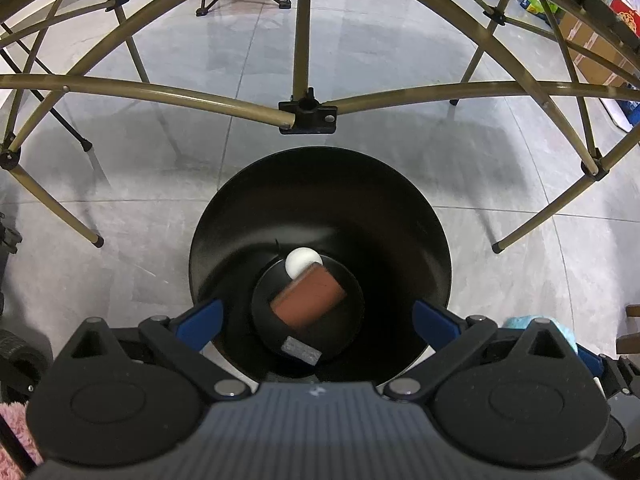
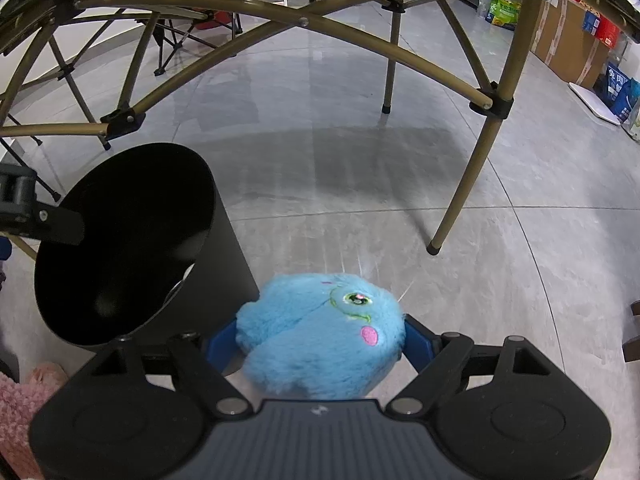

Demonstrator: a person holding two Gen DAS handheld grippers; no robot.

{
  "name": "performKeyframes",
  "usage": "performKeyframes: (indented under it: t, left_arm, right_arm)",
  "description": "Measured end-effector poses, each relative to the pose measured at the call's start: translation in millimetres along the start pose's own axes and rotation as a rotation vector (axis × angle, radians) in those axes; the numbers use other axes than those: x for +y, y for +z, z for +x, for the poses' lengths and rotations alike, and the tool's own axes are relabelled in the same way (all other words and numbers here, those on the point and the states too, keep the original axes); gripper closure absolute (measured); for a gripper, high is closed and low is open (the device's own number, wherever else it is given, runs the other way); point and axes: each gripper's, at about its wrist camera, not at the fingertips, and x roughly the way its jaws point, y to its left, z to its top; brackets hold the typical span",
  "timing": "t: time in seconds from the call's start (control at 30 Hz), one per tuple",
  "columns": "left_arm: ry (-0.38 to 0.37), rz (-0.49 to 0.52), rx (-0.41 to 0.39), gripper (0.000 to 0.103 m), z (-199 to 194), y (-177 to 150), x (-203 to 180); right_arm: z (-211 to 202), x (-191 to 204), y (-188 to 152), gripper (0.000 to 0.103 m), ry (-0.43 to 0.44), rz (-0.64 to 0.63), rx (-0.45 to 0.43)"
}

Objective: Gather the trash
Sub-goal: 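Move the right gripper over the bin and release the blue plush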

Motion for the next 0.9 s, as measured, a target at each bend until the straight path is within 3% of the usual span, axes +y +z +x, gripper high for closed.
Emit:
performKeyframes:
  t: [0.57, 0.9]
  left_arm:
    - [-0.005, -0.037, -0.05, 0.0, -12.2, -4.1, 23.1]
    - [0.026, -0.074, -0.103, 0.0, -26.2, -6.0, 53.1]
  right_arm:
    - [-15.7, 9.8, 7.9, 0.021, 0.01, -0.014, -0.05]
    - [-34.3, 37.3, 25.0, 0.021, 0.058, -0.057, -0.112]
